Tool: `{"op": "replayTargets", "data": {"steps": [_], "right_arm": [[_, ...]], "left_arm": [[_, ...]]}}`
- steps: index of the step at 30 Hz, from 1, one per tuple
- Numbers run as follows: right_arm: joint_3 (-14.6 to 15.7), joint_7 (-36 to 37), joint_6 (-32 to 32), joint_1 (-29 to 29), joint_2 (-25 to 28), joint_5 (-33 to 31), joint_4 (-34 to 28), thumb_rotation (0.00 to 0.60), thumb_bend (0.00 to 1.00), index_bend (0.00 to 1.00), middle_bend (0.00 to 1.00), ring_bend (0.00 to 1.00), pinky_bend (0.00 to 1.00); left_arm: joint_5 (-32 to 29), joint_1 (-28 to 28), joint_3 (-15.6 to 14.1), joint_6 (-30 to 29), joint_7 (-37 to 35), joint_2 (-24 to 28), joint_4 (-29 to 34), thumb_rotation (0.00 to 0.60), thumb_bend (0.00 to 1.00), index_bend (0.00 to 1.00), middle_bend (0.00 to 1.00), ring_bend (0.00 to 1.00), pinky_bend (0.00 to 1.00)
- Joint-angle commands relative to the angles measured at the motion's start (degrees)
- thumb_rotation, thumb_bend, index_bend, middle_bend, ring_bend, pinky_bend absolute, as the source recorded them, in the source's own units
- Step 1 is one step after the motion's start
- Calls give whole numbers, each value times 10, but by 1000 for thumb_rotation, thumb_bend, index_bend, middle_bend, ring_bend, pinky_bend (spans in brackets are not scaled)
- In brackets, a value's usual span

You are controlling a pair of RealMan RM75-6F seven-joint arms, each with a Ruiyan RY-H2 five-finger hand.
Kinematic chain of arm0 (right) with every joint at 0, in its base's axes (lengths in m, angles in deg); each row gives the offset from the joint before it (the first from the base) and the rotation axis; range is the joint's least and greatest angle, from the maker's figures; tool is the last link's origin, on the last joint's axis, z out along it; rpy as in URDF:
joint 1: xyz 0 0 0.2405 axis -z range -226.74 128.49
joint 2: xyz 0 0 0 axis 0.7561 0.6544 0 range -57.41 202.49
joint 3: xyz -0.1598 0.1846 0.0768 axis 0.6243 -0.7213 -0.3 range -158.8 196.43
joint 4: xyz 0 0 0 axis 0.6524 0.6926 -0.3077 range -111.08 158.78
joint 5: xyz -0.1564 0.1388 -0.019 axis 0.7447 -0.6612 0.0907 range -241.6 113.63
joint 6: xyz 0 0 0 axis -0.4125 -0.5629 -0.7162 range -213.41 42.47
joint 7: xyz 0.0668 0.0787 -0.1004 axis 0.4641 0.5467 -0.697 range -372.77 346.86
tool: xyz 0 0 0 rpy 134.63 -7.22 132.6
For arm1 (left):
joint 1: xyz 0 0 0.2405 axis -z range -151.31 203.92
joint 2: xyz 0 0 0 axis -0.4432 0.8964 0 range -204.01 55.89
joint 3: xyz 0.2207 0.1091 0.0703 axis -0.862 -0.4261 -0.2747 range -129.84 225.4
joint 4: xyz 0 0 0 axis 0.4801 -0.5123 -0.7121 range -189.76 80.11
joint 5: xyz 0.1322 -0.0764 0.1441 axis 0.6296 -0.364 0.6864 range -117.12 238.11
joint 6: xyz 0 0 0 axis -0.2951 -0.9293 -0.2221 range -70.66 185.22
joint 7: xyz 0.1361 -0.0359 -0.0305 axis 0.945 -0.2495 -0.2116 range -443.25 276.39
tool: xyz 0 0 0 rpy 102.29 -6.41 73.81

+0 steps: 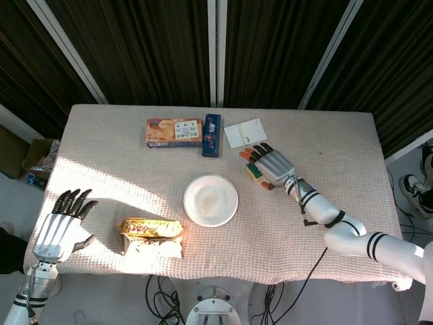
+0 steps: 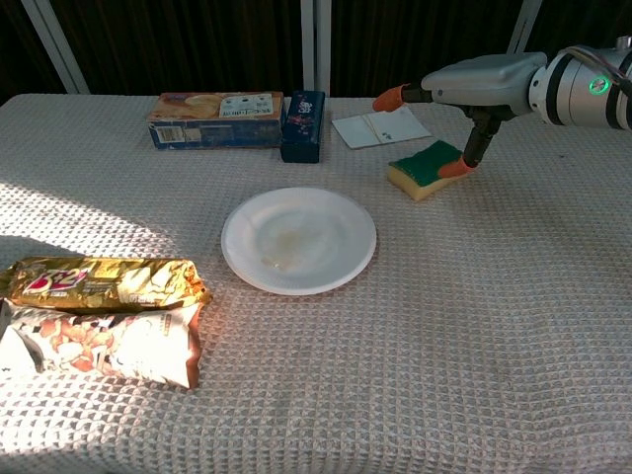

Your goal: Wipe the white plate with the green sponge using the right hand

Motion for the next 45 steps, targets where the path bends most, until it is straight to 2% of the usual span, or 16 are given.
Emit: {"op": "replayTargets", "data": {"steps": [1, 6, 15, 27, 41, 45], "right_arm": [[13, -59, 45, -36, 0, -43, 45, 600, 172, 0, 93, 0, 0], [29, -102, 68, -63, -16, -89, 78, 600, 173, 12, 112, 0, 0], [59, -128, 59, -77, -55, -114, 117, 600, 174, 68, 138, 0, 0], [66, -88, 33, -74, -108, -70, 184, 600, 189, 154, 183, 0, 0], [71, -76, 12, -68, -131, -36, 222, 600, 201, 213, 247, 0, 0], [70, -76, 1, -67, -132, -28, 224, 600, 228, 265, 270, 0, 0]], "left_arm": [[-15, -10, -3, -5, -2, 0, 6, 600, 47, 256, 120, 96, 118], [-22, -16, -8, -4, -5, -1, 8, 600, 47, 256, 120, 96, 118], [-31, -19, -9, -2, -12, 1, 6, 600, 47, 255, 120, 96, 118], [-35, -21, -8, -3, -20, 0, -1, 600, 48, 254, 120, 96, 118], [-38, -23, -10, -2, -28, 2, -9, 600, 47, 254, 119, 96, 118], [-39, -23, -11, 0, -31, 3, -8, 600, 47, 254, 120, 96, 119]]}}
